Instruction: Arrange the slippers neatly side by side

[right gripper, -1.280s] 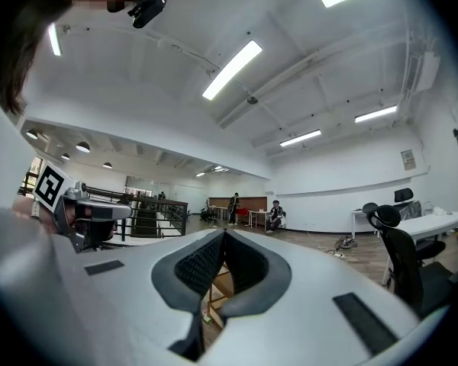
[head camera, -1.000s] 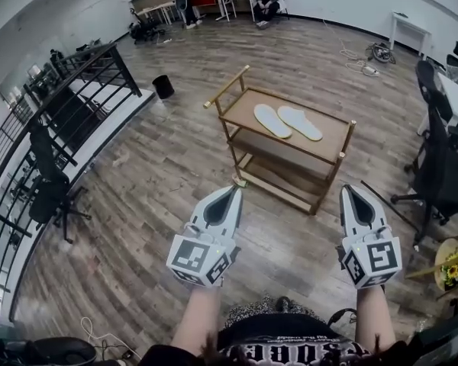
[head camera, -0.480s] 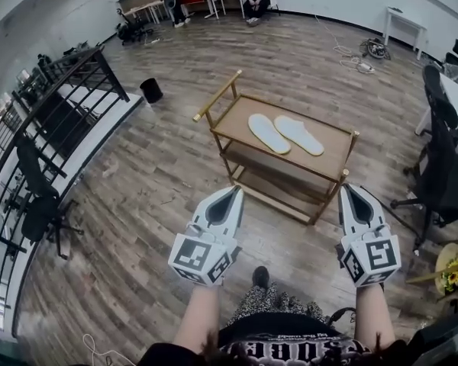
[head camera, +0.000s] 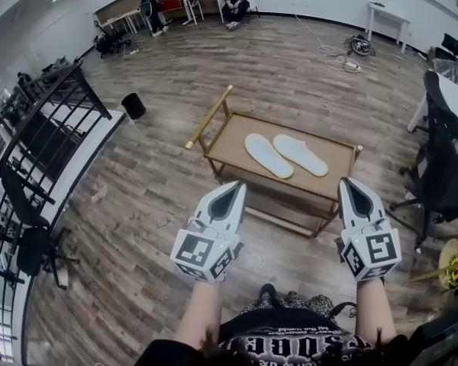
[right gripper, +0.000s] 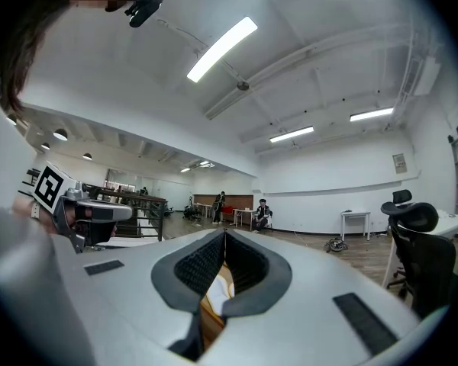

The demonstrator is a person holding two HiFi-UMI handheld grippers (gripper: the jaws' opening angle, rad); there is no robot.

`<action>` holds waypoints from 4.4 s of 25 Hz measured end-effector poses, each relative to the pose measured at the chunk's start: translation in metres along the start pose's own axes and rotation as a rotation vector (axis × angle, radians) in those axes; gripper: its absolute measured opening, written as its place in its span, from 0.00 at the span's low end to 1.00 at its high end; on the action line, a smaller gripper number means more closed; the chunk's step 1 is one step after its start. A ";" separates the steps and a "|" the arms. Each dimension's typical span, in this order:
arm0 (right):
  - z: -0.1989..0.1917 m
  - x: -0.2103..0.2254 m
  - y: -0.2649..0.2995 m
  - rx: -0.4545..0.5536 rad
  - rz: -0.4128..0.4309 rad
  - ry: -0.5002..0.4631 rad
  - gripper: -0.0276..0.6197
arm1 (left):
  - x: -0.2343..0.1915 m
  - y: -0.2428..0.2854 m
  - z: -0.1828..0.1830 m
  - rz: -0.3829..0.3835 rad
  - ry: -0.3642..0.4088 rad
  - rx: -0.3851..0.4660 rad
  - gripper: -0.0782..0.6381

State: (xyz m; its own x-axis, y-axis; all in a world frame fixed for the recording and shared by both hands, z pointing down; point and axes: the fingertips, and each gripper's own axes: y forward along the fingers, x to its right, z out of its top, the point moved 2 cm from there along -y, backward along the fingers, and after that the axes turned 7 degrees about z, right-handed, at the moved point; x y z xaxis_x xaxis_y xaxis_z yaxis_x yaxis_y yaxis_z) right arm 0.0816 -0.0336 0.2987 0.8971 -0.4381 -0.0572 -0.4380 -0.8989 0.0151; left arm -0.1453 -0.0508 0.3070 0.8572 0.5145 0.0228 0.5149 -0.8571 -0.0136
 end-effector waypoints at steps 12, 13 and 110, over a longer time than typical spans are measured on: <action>-0.008 0.000 0.063 -0.028 -0.039 0.001 0.05 | -0.048 0.042 -0.015 -0.055 -0.028 -0.021 0.10; -0.009 0.001 0.066 -0.031 -0.039 0.001 0.05 | -0.049 0.044 -0.016 -0.057 -0.030 -0.023 0.10; -0.331 0.145 0.291 -1.010 0.183 0.208 0.08 | -0.145 0.289 -0.064 -0.151 0.012 -0.185 0.10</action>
State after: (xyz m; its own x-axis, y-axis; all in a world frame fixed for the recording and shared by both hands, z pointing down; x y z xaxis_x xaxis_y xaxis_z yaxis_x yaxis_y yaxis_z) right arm 0.1031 -0.3621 0.6248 0.8563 -0.4756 0.2012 -0.4016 -0.3683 0.8385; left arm -0.1213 -0.3745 0.3635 0.7701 0.6376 0.0226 0.6250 -0.7610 0.1741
